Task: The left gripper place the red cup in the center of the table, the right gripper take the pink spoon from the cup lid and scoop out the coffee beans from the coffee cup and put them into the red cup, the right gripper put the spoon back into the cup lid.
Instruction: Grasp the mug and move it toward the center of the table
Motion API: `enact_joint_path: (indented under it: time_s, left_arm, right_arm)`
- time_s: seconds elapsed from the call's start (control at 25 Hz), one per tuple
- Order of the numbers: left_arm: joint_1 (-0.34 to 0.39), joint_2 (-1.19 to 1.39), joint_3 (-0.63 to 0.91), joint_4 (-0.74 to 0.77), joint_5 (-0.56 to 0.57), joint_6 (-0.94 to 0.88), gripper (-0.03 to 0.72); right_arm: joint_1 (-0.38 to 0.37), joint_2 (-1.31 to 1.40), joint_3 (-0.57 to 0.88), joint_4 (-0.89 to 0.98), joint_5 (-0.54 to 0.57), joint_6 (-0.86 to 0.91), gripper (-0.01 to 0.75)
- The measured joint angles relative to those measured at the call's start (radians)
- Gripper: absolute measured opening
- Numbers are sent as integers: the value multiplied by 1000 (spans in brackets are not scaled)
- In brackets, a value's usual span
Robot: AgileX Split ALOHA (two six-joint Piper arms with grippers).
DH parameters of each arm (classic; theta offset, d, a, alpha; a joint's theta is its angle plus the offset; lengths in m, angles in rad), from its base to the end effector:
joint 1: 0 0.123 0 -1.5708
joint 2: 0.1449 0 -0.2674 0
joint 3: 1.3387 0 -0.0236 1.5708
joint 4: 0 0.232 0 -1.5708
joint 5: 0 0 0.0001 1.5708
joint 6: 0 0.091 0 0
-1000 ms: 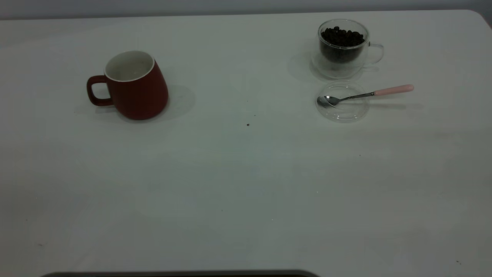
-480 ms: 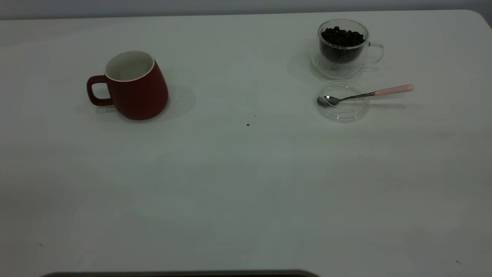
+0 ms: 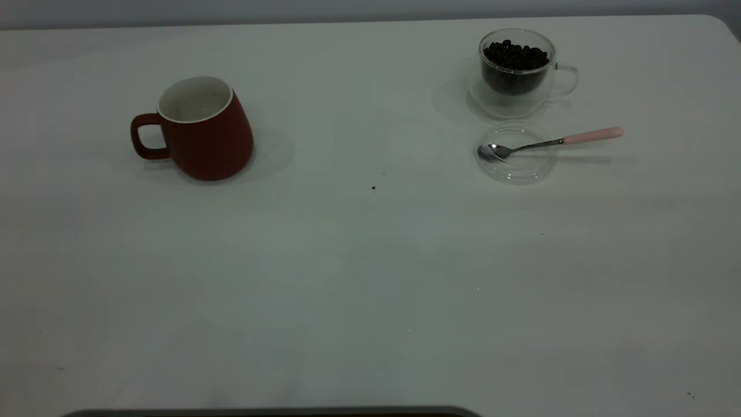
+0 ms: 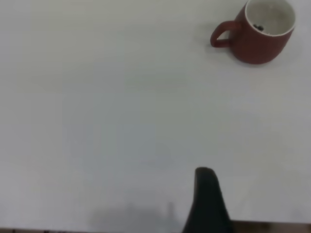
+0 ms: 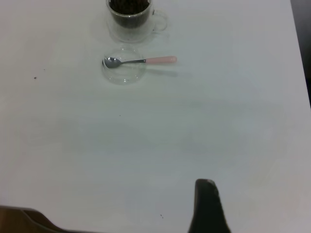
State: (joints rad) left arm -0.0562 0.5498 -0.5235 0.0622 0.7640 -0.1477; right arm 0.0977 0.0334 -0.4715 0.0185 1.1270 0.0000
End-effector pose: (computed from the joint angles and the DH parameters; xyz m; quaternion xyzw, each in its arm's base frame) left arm 0.0941 -0.0014 0.2731 -0.0302 0.9065 -0.0140 0.4209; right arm 0.0005 0.0016 0.2556 -0.0436 0.8838 0.0320 0.4648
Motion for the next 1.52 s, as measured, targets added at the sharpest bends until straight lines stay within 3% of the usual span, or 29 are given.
enact_joint_path:
  time_s: [0.16,0.44,0.6,1.0,1.52]
  left_arm:
    - [0,291,-49,21,-177,0,586]
    - [0,758,-235,95,-338,0,586]
    - [0,976,-361,130,-355,44,586]
    - [-8,1310,-598,132,-378,481,586]
    - [-84,1557,-711,131,-344,852,586]
  right_arm:
    - [0,0,0,0,0,0,563]
    - [0,0,0,0,0,0,563]
    - [0,0,0,0,0,0,563]
    - [0,0,0,0,0,0,563]
    - [0,0,0,0,0,0,563]
